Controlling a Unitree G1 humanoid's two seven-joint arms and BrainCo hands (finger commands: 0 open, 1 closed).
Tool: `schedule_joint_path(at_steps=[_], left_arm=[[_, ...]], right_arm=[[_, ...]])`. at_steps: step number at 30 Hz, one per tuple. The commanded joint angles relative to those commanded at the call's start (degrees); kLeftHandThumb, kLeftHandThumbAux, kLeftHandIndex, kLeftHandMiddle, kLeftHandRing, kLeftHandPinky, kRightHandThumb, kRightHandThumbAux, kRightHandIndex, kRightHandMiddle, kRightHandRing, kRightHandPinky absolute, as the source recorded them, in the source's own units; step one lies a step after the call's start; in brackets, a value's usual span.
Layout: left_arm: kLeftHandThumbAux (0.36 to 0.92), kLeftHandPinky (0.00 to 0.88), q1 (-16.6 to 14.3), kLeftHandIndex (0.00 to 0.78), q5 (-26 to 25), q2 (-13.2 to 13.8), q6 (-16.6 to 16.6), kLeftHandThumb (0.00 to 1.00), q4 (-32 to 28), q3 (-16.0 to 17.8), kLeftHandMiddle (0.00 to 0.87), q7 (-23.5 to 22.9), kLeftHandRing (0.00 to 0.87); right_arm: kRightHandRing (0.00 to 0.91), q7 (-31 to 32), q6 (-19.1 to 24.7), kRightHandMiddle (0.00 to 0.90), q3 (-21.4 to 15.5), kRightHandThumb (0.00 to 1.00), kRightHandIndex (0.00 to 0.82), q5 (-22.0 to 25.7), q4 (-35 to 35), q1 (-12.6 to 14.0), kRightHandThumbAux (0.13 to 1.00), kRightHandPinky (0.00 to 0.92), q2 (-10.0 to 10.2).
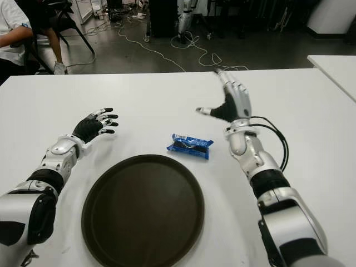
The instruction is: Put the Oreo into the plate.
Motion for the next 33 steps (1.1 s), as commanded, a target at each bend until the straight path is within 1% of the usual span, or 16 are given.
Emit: schedule_joint_path(at_steps=[2, 4, 9, 11, 12, 16, 20, 24, 28, 33], left_arm=[[0.627, 0.315, 0.0, 0.154, 0.05, -0.01, -0.05, 0.0, 0.01, -0.07, 0.229, -0.15, 0.267], [0.625, 0.313, 0.01, 0.153, 0.03, -0.04, 0.0, 0.0, 0.05, -0.07, 0.227, -0.22, 0.265], [0.631, 0.314, -0.02, 0.147, 0.16, -0.09, -0.02, 0.0, 0.06, -0.19, 0.219, 0.01, 0.262], [0.635, 0.317, -0.01, 0.147, 0.27, -0.07, -0.12, 0.0, 0.04, -0.3, 0.218, 0.11, 0.262], [0.636, 0.318, 0.01, 0.147, 0.3, -0.07, -0.18, 0.0, 0.04, -0.32, 0.218, 0.13, 0.262], [0.633, 0.322, 0.01, 0.148, 0.33, -0.07, -0.28, 0.0, 0.04, -0.33, 0.22, 0.19, 0.265], [0.63, 0.326, 0.01, 0.145, 0.35, -0.06, -0.33, 0.0, 0.06, -0.4, 0.22, 0.34, 0.266], [0.642, 0.323, 0.05, 0.14, 0.37, -0.03, -0.35, 0.0, 0.05, -0.45, 0.219, 0.44, 0.265], [0.64, 0.319, 0.07, 0.144, 0.39, -0.04, -0.48, 0.0, 0.0, -0.51, 0.222, 0.56, 0.265], [0.652, 0.307, 0.03, 0.149, 0.34, -0.03, -0.29, 0.0, -0.01, -0.51, 0.221, 0.54, 0.261]], right_arm=[[0.163, 4.35, 1.73, 0.167, 1.46, 0.0, 0.117, -1.19, -1.4, 0.04, 0.756, 0.115, -0.95], [0.156, 8.65, 2.43, 0.161, 2.78, 0.0, 0.112, -1.8, -2.96, 0.3, 0.756, 0.11, -1.62], [0.151, 18.38, 4.44, 0.155, 5.24, 0.0, 0.111, -2.18, -6.23, 0.42, 0.762, 0.114, -2.8], [0.154, 21.88, 5.86, 0.157, 6.55, 0.0, 0.118, -2.65, -5.64, -0.4, 0.763, 0.121, -2.4], [0.155, 22.86, 6.11, 0.158, 7.31, 0.0, 0.12, -2.99, -3.88, -1.28, 0.764, 0.123, -1.9], [0.157, 24.11, 6.34, 0.159, 8.43, 0.0, 0.13, -3.46, -0.73, -2.75, 0.77, 0.128, -1.21], [0.157, 24.8, 6.67, 0.16, 9.0, 0.0, 0.138, -3.65, -0.36, -3.02, 0.771, 0.132, -1.32], [0.156, 25.22, 6.98, 0.163, 9.5, 0.0, 0.141, -3.73, -0.18, -3.27, 0.778, 0.126, -1.24], [0.152, 25.82, 6.34, 0.161, 10.65, 0.0, 0.14, -4.08, 0.99, -3.84, 0.784, 0.114, -1.2], [0.148, 26.12, 5.44, 0.163, 11.4, 0.0, 0.145, -3.78, 1.85, -4.1, 0.786, 0.115, -1.29]])
